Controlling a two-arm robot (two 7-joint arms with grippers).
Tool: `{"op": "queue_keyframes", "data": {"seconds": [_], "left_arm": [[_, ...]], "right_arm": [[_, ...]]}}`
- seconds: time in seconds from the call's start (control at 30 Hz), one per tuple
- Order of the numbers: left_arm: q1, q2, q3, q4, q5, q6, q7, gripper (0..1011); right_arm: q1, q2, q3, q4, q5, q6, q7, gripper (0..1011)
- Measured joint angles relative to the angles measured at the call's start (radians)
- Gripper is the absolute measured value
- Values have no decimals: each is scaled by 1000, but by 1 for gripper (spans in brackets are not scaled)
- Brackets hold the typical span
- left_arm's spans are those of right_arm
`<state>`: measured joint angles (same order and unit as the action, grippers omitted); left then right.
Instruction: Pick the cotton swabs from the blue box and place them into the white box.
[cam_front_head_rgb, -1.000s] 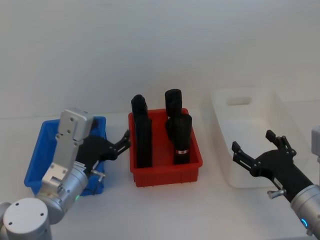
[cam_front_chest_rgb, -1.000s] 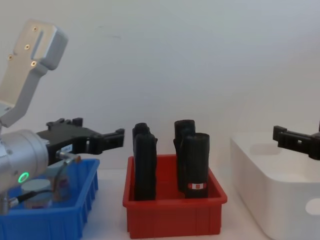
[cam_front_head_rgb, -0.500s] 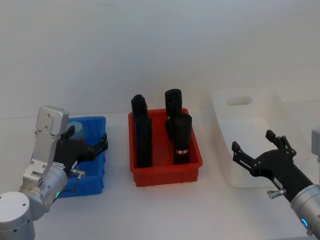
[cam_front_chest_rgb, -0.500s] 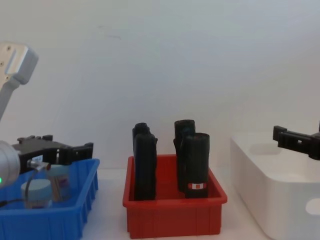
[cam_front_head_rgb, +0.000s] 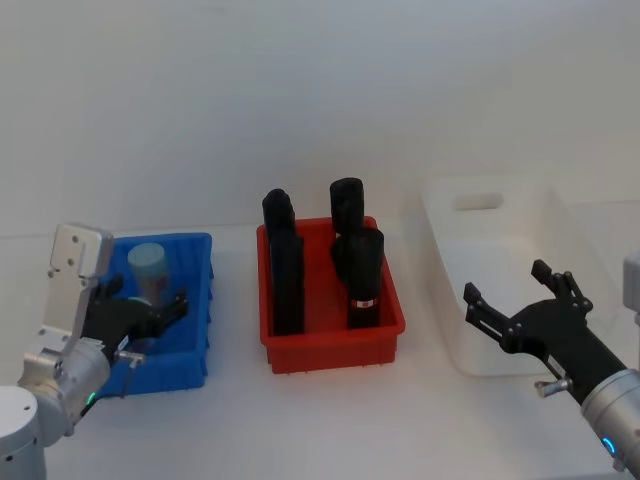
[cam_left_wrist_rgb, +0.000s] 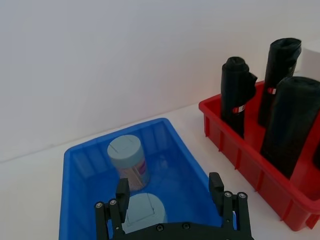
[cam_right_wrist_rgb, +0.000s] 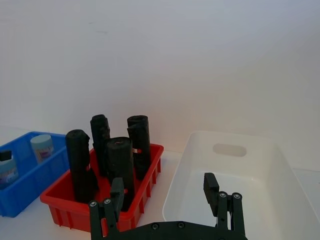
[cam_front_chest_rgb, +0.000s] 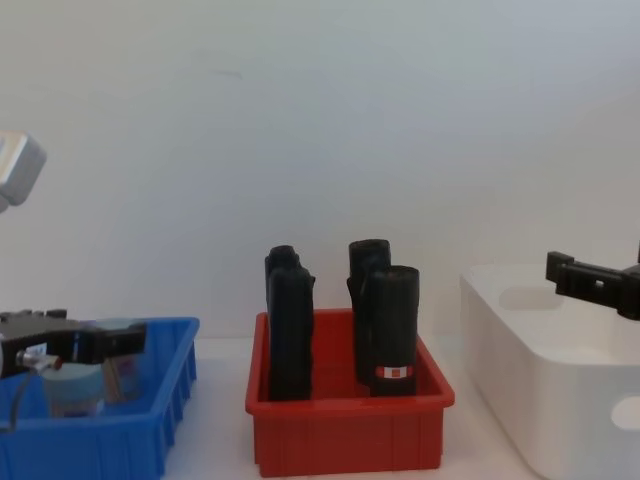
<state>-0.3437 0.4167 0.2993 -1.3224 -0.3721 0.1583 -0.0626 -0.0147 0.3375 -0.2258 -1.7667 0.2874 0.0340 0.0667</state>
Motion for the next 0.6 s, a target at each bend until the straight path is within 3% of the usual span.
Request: {"op": "queue_keyframes", "data": {"seconds": [0.6], "left_arm": [[-24, 2, -20, 97, 10, 23, -13, 1004]], "right_arm": [[0, 0, 0, 0, 0, 0, 0, 1002]]}}
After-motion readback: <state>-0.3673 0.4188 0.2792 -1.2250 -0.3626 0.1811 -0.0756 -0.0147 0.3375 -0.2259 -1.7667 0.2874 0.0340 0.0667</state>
